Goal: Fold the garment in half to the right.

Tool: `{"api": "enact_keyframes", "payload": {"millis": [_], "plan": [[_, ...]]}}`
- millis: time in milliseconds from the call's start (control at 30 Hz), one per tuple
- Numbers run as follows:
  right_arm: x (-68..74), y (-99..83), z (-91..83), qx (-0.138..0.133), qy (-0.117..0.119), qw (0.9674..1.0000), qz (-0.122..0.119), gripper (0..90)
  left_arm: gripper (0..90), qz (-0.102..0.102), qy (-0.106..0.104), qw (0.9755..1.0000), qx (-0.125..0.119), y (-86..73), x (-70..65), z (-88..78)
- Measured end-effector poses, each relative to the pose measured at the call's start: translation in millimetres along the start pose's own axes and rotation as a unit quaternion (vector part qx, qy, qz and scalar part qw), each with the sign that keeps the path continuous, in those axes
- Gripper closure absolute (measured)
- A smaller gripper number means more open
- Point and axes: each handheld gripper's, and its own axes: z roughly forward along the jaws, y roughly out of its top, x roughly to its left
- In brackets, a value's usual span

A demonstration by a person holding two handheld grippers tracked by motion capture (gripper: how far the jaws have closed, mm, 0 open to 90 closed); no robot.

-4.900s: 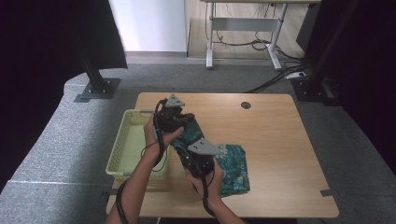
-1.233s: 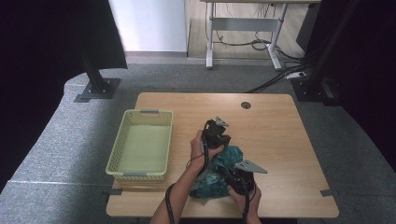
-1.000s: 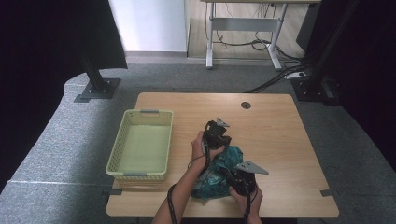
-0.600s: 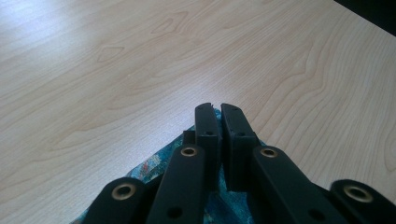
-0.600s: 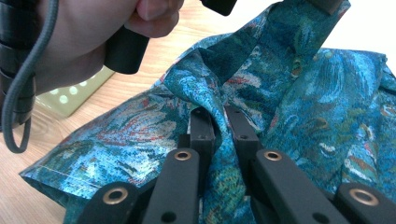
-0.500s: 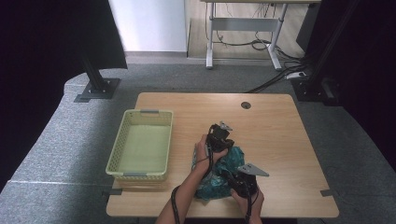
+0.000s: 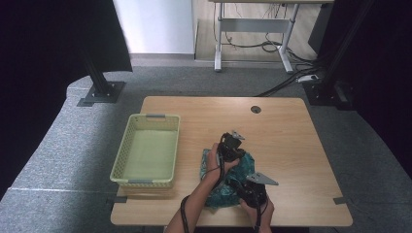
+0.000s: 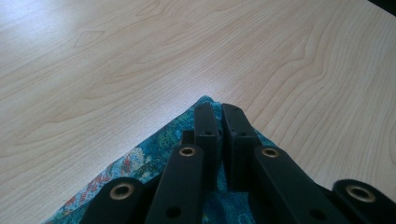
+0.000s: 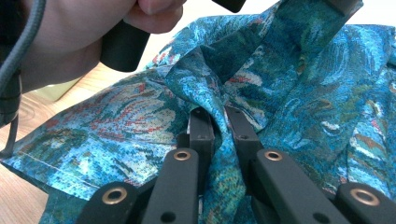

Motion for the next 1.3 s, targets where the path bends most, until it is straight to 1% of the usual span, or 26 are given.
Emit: {"api": "enact_keyframes", "payload": {"millis": [300, 433, 567, 700, 733, 833, 900, 1033, 1167, 1233, 1300], "plan": [[-3.2, -3.6, 0.6, 0.004, -0.002, 1.0, 0.003, 81.5, 84.1, -0.002, -0.001, 1.0, 0.004, -3.2, -2.0, 6.5], [-4.1, -4.4, 0.4, 0.004, -0.003, 1.0, 0.004, 81.3, 82.9, -0.007, -0.002, 1.0, 0.001, -3.1, -3.1, 6.4], [-5.5, -5.1, -1.2, 0.002, -0.004, 1.0, 0.005, 80.9, 80.0, -0.006, 0.0, 1.0, -0.002, -3.0, -2.8, 4.4], [-7.0, -6.4, -3.1, 0.001, -0.006, 1.0, 0.006, 79.6, 74.5, -0.01, -0.001, 0.9999, -0.007, -2.5, -3.3, 2.5], [-7.3, -6.6, -3.7, 0.0, -0.006, 1.0, 0.006, 78.7, 73.1, -0.014, -0.003, 0.9999, -0.01, -2.3, -3.6, 2.2], [-7.8, -7.6, -6.7, -0.005, -0.007, 0.9999, 0.012, 74.5, 68.3, -0.014, -0.002, 0.9998, -0.014, -1.4, -4.6, -0.7], [-8.4, -8.3, -10.1, -0.009, -0.01, 0.9998, 0.014, 71.8, 66.4, -0.02, -0.005, 0.9996, -0.02, -1.0, -5.8, -3.0], [-12.2, -10.8, -20.4, -0.017, -0.016, 0.9996, 0.018, 67.9, 63.2, -0.018, -0.003, 0.9994, -0.03, 0.2, -7.3, -10.3], [-21.4, -15.0, -32.9, -0.02, -0.022, 0.9991, 0.031, 65.2, 59.5, -0.02, -0.001, 0.9989, -0.043, 1.2, -8.4, -18.5], [-26.0, -17.4, -38.0, -0.019, -0.028, 0.9987, 0.038, 61.9, 57.7, -0.02, -0.001, 0.9986, -0.049, 1.6, -9.0, -22.5], [-30.1, -19.3, -40.7, -0.013, -0.032, 0.9987, 0.038, 57.8, 56.0, -0.019, 0.001, 0.9984, -0.054, 1.4, -9.7, -26.1]]}}
